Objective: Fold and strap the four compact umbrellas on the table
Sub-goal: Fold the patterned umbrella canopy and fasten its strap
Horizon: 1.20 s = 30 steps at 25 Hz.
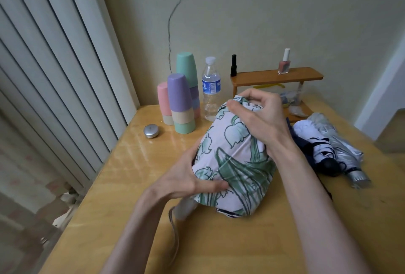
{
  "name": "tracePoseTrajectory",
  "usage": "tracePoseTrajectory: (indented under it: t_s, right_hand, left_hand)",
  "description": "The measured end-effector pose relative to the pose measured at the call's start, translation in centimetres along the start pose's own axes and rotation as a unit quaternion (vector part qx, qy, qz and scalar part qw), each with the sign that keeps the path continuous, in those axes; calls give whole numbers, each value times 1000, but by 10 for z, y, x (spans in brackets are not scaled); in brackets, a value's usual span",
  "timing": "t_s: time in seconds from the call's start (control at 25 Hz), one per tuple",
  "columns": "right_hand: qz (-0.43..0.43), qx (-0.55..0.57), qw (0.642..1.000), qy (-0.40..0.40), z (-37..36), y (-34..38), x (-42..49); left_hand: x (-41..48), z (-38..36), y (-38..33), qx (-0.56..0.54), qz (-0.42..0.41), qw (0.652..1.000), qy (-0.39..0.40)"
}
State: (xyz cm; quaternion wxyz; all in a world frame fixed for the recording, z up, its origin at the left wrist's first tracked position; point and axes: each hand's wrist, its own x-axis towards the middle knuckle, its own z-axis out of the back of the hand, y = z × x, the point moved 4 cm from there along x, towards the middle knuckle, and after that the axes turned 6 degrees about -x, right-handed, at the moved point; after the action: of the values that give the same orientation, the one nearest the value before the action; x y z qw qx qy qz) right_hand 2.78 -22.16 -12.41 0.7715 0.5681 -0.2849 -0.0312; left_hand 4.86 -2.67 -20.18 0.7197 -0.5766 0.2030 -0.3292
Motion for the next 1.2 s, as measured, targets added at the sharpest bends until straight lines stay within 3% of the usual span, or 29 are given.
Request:
tracePoseTrajectory:
  t_s: [0.16,0.4,0.64,0.8,0.92,1.0,1.12,1.2]
  right_hand:
    - [77,3,997,-12,3,14,-2]
    - [145,9,989,-30,2,24,-5]
    - [163,-26,986,-30,-2,24,-5]
    - [114,-137,984,27,-6,17,1]
    - [56,-199,971,122,-16,2,2]
    - [55,-202,967,144,-22,-6,-1]
    - [44,-188,974,116,-29,-13,-1]
    - [88,-226,970,32,-30,-10,-2]
  left_hand:
    - [-1,-8,11,-79,43,996,-11]
    - [-4,-15,8,-105,59,991,56]
    - [-3,-19,11,-132,78,984,89]
    - [3,-17,19,-170,96,980,35]
    - [8,-7,26,-221,100,967,-78]
    - [9,0,28,-229,82,962,-128]
    - [10,7,28,-258,64,946,-183]
    - [11,13,28,-283,40,930,-231]
